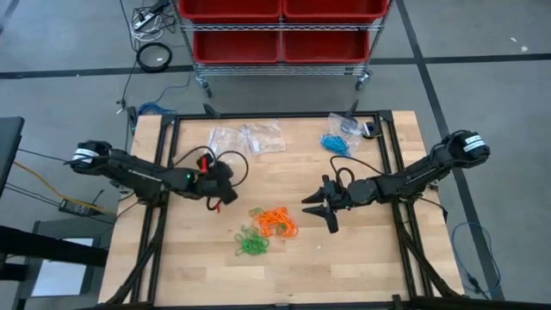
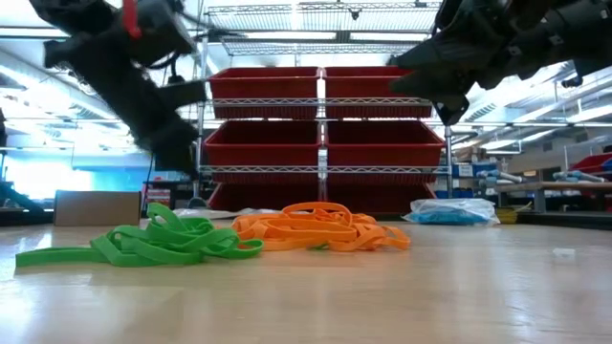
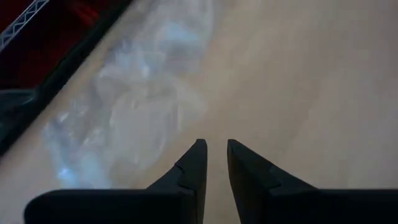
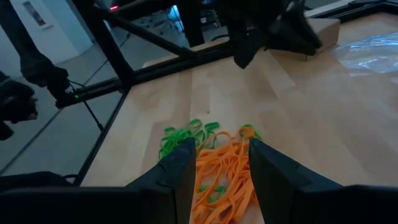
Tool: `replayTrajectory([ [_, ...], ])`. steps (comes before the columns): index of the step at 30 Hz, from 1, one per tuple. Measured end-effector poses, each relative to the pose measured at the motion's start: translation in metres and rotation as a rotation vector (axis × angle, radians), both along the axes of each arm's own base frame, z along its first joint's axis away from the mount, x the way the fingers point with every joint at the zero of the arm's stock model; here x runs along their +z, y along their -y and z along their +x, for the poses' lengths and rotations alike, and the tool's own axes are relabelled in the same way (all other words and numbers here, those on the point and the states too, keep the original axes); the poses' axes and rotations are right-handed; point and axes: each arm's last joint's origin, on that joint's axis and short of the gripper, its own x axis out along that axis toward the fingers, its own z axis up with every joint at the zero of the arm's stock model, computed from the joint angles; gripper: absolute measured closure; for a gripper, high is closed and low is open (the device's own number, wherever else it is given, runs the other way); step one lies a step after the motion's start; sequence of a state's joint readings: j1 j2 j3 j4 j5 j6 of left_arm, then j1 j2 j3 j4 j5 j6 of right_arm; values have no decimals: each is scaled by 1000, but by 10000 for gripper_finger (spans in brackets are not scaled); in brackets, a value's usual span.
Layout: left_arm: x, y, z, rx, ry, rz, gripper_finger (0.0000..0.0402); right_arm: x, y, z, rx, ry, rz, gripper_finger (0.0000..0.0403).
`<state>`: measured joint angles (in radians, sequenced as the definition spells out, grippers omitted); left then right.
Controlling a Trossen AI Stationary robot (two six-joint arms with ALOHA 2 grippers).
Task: Sort rubber bands
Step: Open the transparent zip bag
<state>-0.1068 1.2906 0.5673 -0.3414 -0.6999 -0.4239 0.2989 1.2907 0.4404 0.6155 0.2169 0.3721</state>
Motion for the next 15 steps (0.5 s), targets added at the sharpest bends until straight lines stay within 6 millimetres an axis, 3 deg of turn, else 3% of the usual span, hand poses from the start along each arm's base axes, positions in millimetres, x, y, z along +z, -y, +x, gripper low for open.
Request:
replayTrajectory([
  [4, -3, 2, -2, -119, -118, 25, 330, 0, 0, 0, 0, 0, 0, 266],
  [10, -21, -2, 14, -222, -177, -8, 330, 2, 0, 0, -1, 20, 5, 266],
  [12, -35, -6, 18, -219, -239, 7, 330, 3, 0, 1, -3, 30, 4, 266],
  [15, -51, -12, 21, -104, -343, 185, 330, 3, -1, 0, 1, 36, 7, 266],
])
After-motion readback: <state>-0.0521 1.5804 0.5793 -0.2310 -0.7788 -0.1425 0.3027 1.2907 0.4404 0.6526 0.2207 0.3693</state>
